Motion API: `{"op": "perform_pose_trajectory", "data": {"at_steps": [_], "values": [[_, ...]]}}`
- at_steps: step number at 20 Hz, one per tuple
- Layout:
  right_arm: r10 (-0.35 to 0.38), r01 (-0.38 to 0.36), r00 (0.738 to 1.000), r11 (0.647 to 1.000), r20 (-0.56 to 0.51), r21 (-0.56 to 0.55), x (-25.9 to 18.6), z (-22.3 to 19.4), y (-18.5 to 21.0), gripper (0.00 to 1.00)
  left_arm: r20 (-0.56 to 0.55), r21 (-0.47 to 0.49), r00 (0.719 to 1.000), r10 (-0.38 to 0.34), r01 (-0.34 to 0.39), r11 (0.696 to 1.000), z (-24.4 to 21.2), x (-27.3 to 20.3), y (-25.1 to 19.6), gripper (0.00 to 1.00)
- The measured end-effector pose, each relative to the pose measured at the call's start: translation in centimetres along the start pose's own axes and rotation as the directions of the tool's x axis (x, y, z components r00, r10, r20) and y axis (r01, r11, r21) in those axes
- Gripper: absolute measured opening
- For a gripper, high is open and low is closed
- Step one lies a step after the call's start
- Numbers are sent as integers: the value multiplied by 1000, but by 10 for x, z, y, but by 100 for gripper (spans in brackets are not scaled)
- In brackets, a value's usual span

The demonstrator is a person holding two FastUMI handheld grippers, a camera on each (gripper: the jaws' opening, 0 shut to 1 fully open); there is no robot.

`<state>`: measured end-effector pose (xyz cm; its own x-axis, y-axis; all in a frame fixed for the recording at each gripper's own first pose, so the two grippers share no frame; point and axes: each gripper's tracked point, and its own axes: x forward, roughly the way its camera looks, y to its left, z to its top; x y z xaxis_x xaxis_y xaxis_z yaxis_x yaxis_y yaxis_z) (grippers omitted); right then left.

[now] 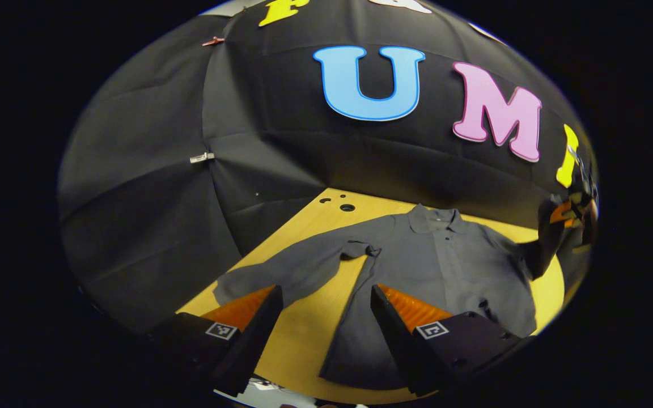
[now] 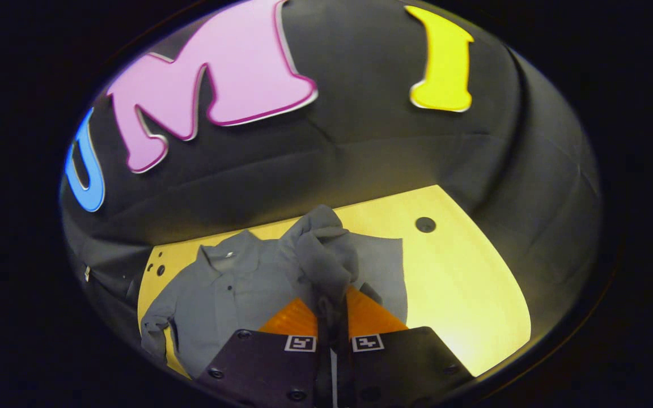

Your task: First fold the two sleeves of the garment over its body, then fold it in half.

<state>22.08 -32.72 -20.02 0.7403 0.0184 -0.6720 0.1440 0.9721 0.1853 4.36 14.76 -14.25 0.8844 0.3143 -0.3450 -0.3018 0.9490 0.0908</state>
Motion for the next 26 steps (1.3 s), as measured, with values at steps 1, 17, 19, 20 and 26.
{"op": "perform_pose_trajectory", "data": {"at_steps": [1, 17, 19, 20, 26], "values": [[21, -21, 1000, 1000, -1, -9, -4, 1, 9, 8, 4, 4, 1000, -5, 5, 1000, 0, 0, 6, 99], [274, -289, 955, 946, -115, -144, 5, -76, 250, 8, -51, -99, 996, 70, -74, 992, -29, -11, 94, 99], [292, -313, 946, 935, -138, -166, 8, -92, 276, 8, -60, -90, 996, 69, -75, 993, -35, -17, 99, 98], [305, -329, 940, 928, -152, -174, 7, -102, 288, 8, -71, -86, 995, 69, -75, 994, -40, -19, 101, 99], [320, -369, 920, 901, -227, -228, 22, -154, 342, 8, -108, -109, 993, 55, -67, 992, -57, -33, 106, 99]]}}
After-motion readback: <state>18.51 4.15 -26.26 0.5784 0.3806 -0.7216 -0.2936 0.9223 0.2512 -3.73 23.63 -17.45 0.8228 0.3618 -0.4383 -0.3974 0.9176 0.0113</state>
